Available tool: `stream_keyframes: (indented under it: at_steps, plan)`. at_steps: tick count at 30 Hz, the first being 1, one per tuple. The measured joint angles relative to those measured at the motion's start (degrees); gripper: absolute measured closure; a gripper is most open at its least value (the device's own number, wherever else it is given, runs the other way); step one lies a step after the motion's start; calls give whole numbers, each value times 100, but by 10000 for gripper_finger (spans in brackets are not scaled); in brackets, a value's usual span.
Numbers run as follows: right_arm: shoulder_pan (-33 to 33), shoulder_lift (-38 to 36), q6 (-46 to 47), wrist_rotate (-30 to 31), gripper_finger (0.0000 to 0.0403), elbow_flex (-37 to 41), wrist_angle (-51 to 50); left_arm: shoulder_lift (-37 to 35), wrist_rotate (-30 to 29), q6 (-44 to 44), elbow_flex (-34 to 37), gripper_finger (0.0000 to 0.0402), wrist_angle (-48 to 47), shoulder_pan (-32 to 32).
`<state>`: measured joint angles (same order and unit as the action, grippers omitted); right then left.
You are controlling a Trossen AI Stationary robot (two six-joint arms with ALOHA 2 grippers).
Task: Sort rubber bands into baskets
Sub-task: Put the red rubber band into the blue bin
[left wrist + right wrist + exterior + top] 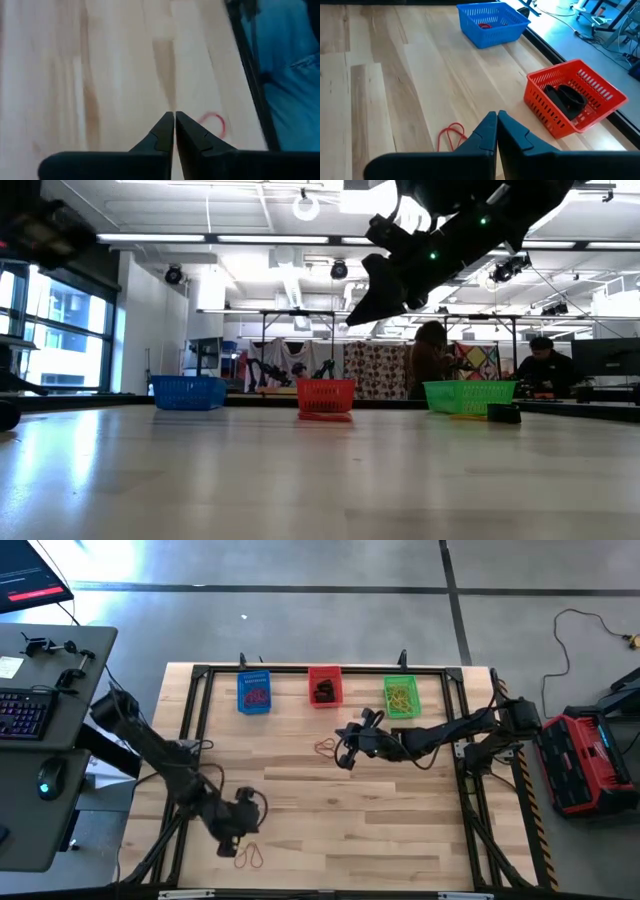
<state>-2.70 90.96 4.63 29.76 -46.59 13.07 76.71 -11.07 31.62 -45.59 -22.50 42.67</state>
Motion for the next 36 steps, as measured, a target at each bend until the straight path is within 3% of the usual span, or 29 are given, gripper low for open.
stream_keyframes:
  at_steps: [5,12,24,36]
  plan:
    - [0,0,-11,0,402,0,7,467,151,1921,-314,365,-802,406]
    - [0,0,-22,-4,402,0,-6,1010,621,3646,-371,327,-343,757]
    - [0,2,-211,-14,402,0,-12,1574,521,4020,-371,320,274,676]
    - [2,4,-361,-35,402,0,-32,1736,788,4574,-371,320,-69,648]
